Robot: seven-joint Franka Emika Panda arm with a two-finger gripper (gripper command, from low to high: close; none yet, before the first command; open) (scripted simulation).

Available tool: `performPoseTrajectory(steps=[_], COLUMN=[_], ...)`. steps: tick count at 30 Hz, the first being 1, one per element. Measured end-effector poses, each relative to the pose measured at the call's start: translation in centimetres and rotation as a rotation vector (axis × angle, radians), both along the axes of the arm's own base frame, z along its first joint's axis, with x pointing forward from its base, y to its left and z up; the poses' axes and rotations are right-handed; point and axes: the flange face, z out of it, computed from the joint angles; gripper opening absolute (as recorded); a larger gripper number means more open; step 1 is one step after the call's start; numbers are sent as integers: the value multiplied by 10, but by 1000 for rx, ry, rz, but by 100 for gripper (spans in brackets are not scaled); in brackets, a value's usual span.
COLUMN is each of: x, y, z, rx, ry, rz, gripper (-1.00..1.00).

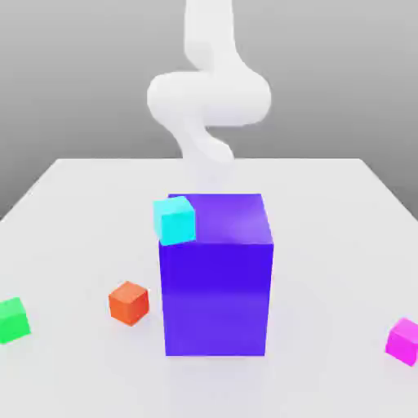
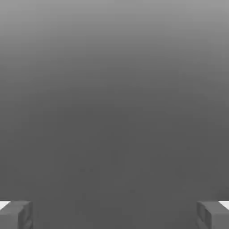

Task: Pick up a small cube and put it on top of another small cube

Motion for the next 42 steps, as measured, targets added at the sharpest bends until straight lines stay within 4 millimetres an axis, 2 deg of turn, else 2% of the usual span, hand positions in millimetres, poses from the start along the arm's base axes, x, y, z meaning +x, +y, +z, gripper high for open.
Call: performPoseTrajectory(steps=[3, 6, 10, 13, 16, 20, 23, 27, 31, 32, 37, 38, 40, 42], x=[35, 60, 80, 84, 80, 54, 35, -2, -9, -9, -10, -10, -10, -9], y=[34, 70, 121, 160, 197, 253, 275, 300, 305, 305, 305, 305, 305, 305], z=[-46, -95, -163, -218, -273, -349, -405, -476, -532, -543, -543, -549, -536, -513], rx=[-18, -40, -74, -104, -137, -192, -228, -279, -288, -288, -288, -288, -288, -288], ry=[83, 161, 263, 339, 413, 510, 584, 673, 688, 689, 688, 689, 689, 689], rz=[74, 146, 243, 317, 391, 513, 570, 652, 667, 668, 667, 668, 668, 668], gripper=[0, 0, 0, 0, 0, 0, 0, 0, 0, -100, -100, -100, -100, -100])
